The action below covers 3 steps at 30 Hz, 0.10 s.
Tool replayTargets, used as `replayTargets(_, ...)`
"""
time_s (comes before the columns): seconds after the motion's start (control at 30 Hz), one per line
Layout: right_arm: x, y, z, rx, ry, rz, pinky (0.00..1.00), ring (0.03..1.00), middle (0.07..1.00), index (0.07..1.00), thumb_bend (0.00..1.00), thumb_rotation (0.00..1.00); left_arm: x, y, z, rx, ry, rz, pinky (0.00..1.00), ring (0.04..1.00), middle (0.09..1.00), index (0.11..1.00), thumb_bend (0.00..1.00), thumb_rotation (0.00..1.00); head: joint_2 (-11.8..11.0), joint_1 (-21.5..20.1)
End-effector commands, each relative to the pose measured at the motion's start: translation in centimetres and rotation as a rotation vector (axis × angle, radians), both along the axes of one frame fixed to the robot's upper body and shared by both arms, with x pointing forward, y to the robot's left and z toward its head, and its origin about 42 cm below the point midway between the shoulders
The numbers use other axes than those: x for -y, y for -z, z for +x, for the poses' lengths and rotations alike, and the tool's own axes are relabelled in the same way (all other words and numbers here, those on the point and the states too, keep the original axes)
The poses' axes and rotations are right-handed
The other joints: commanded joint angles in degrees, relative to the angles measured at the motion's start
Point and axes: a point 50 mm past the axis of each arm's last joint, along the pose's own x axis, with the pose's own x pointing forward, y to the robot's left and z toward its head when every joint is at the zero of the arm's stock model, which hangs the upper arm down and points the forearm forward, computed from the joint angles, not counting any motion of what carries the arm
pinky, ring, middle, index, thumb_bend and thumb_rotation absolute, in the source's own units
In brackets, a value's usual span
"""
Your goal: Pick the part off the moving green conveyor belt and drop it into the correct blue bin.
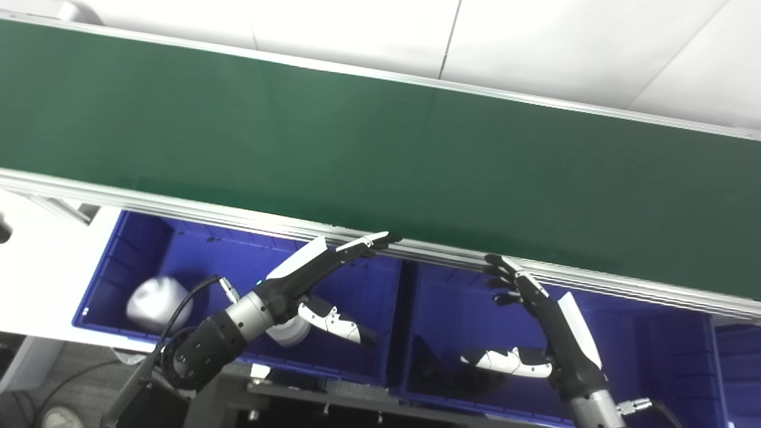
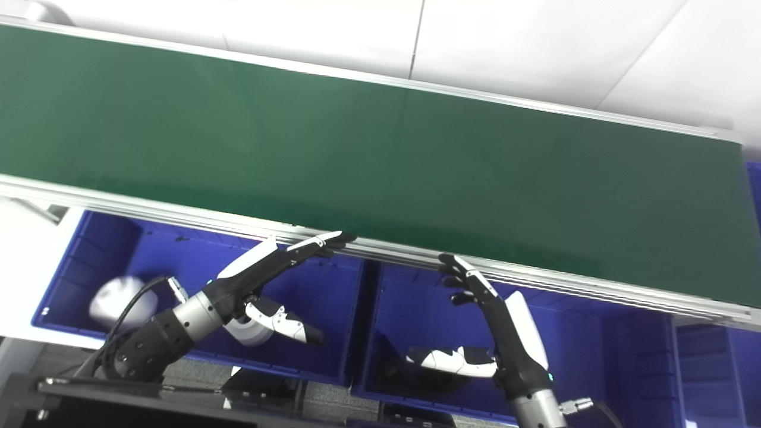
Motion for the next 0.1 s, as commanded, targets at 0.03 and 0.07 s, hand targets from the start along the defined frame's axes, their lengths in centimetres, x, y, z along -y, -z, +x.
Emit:
replayTargets(0.03, -0.39, -0.57, 0.11, 0.017, 0.016, -0.001, 0.72, 0.809, 0.833, 0.872, 0.90, 0.39, -0.73, -0.60, 0.42, 0.064, 0.003, -0.012, 0.87, 0.918, 0.939, 0.928, 0.90, 0.36, -0.32, -1.17)
replayTargets(0.07, -0.65, -0.52, 0.17, 0.007, 0.014, 0.006, 0.72, 0.809, 0.833, 0.872, 0.90, 0.39, -1.10, -0.41, 0.46, 0.075, 0.008, -0.004, 0.87, 0.918, 0.939, 0.928, 0.90, 0.36, -0.65, -2.07)
